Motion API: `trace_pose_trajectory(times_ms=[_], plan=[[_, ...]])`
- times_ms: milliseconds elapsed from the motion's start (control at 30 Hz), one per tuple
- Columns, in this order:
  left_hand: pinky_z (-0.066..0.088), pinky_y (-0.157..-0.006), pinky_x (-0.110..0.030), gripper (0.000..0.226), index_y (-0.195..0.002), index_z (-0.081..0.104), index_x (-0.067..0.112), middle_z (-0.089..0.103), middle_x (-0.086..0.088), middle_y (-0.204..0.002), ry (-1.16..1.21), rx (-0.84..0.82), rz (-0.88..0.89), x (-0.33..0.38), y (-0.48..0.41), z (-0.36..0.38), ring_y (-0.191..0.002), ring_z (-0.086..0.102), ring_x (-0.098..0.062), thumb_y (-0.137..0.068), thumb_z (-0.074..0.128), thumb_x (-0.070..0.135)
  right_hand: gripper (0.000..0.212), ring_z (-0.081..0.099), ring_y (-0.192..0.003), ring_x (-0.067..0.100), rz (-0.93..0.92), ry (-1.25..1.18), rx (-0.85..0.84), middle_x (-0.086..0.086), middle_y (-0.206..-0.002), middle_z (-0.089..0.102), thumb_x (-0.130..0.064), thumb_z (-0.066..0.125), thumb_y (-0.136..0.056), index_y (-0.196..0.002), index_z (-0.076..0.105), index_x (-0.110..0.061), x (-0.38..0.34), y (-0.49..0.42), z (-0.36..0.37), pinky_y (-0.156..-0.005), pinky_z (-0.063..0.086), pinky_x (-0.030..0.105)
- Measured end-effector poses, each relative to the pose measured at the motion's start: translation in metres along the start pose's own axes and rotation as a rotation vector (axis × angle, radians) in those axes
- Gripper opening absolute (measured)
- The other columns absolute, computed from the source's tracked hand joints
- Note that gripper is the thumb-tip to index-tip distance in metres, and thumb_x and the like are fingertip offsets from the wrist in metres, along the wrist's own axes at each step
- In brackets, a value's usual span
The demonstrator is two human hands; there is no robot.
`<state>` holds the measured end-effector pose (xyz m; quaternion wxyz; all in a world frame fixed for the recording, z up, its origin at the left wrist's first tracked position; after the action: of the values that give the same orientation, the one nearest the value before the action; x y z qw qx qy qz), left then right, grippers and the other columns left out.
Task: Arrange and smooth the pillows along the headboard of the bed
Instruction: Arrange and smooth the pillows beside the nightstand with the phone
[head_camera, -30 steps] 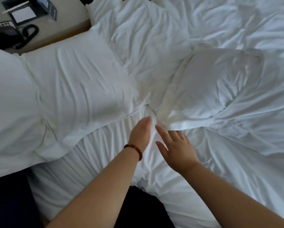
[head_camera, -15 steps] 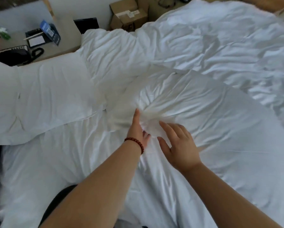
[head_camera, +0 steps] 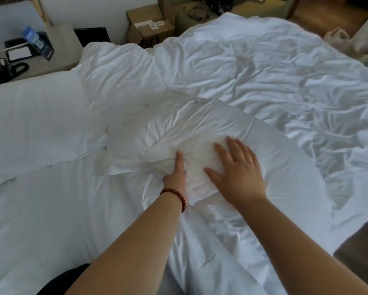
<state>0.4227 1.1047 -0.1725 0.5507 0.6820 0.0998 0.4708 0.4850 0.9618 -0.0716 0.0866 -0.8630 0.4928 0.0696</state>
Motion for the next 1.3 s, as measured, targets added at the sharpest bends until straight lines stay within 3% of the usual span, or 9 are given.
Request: trace_pose_trajectory(times_ms=[67, 133, 367, 467, 667, 867, 967, 1167, 1300], plan=[[0.047, -0.1, -0.044, 0.143, -0.139, 0.048, 0.019, 0.066, -0.005, -0.121, -0.001, 0.034, -0.026, 0.003, 0.022, 0.013, -0.108, 0.063, -0.031, -0.023, 0.06, 0.101, 0.075, 0.011, -0.151, 0.02, 0.002, 0.017, -0.078, 0.001, -0.164, 0.017, -0.071, 0.037, -0.089, -0.153, 0.026, -0.033, 0.015, -0.002, -0.006, -0.12, 0.0, 0.035], [0.047, -0.096, -0.038, 0.125, -0.138, 0.047, 0.012, 0.062, -0.009, -0.124, -0.002, 0.125, -0.004, 0.004, 0.035, 0.019, -0.109, 0.061, -0.031, -0.045, 0.064, 0.093, 0.077, 0.009, -0.151, 0.016, 0.0, 0.001, -0.124, -0.002, -0.164, 0.013, -0.071, 0.038, -0.089, -0.154, 0.019, -0.035, 0.019, -0.003, -0.008, -0.12, 0.0, 0.032], [0.043, -0.088, -0.033, 0.103, -0.143, 0.039, 0.006, 0.058, -0.009, -0.131, 0.101, 0.234, 0.172, 0.012, 0.057, 0.014, -0.114, 0.058, -0.029, -0.07, 0.071, 0.071, 0.082, 0.014, -0.15, 0.011, -0.042, -0.067, -0.188, -0.006, -0.164, 0.016, -0.073, 0.041, -0.085, -0.154, 0.019, -0.034, 0.02, -0.009, -0.031, -0.119, 0.01, 0.032], [0.04, -0.084, -0.029, 0.099, -0.141, 0.044, 0.005, 0.058, -0.008, -0.13, 0.14, 0.296, 0.228, 0.007, 0.073, -0.016, -0.111, 0.058, -0.027, -0.071, 0.071, 0.07, 0.088, 0.018, -0.149, 0.011, -0.101, -0.064, -0.173, -0.008, -0.162, 0.021, -0.081, 0.031, -0.079, -0.154, 0.022, -0.034, 0.013, 0.004, -0.038, -0.119, 0.011, 0.033], [0.05, -0.091, -0.033, 0.088, -0.126, 0.057, 0.014, 0.065, -0.001, -0.116, 0.25, 0.396, 0.323, -0.01, 0.105, -0.09, -0.1, 0.062, -0.022, -0.063, 0.077, 0.071, 0.099, 0.004, -0.151, 0.011, -0.142, -0.101, -0.185, -0.009, -0.164, 0.01, -0.089, 0.013, -0.069, -0.154, 0.018, -0.038, -0.028, 0.038, -0.039, -0.121, 0.001, 0.035], [0.056, -0.092, -0.038, 0.106, -0.121, 0.063, 0.016, 0.069, 0.001, -0.114, 0.421, 0.497, 0.375, -0.021, 0.136, -0.174, -0.097, 0.067, -0.02, -0.039, 0.081, 0.08, 0.098, 0.001, -0.152, 0.016, -0.316, -0.122, -0.238, -0.003, -0.165, 0.009, -0.087, 0.01, -0.07, -0.154, 0.016, -0.037, -0.11, 0.072, -0.044, -0.121, -0.003, 0.038], [0.056, -0.092, -0.037, 0.091, -0.125, 0.061, 0.013, 0.068, 0.0, -0.114, 0.531, 0.528, 0.361, -0.047, 0.158, -0.221, -0.098, 0.067, -0.019, -0.056, 0.084, 0.068, 0.093, 0.001, -0.152, 0.018, -0.458, -0.124, -0.261, -0.003, -0.165, 0.008, -0.085, 0.014, -0.075, -0.155, 0.015, -0.037, -0.148, 0.103, -0.044, -0.121, -0.004, 0.039], [0.052, -0.096, -0.039, 0.093, -0.14, 0.047, 0.015, 0.06, 0.001, -0.118, 0.684, 0.59, 0.267, -0.101, 0.206, -0.305, -0.106, 0.061, -0.024, -0.068, 0.078, 0.064, 0.088, -0.003, -0.152, 0.019, -0.616, -0.086, -0.264, -0.001, -0.166, 0.003, -0.082, 0.025, -0.083, -0.156, 0.01, -0.035, -0.211, 0.184, -0.051, -0.121, -0.008, 0.039], [0.052, -0.078, -0.034, 0.069, -0.116, 0.055, 0.016, 0.063, 0.0, -0.104, 0.642, 0.538, 0.205, -0.129, 0.22, -0.346, -0.093, 0.062, -0.023, -0.074, 0.072, 0.068, 0.09, -0.005, -0.152, 0.022, -0.649, -0.006, -0.243, 0.002, -0.166, 0.001, -0.08, 0.015, -0.078, -0.156, 0.012, -0.034, -0.241, 0.24, -0.044, -0.12, -0.009, 0.042]])
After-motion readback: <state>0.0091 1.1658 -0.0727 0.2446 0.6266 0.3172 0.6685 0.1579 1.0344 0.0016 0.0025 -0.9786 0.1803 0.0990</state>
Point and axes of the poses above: each hand's wrist, its own y-axis away from the middle knuckle, its own z-axis out of the palm, x = y × z, the point moved 4 cm from there along -y, towards the middle knuckle
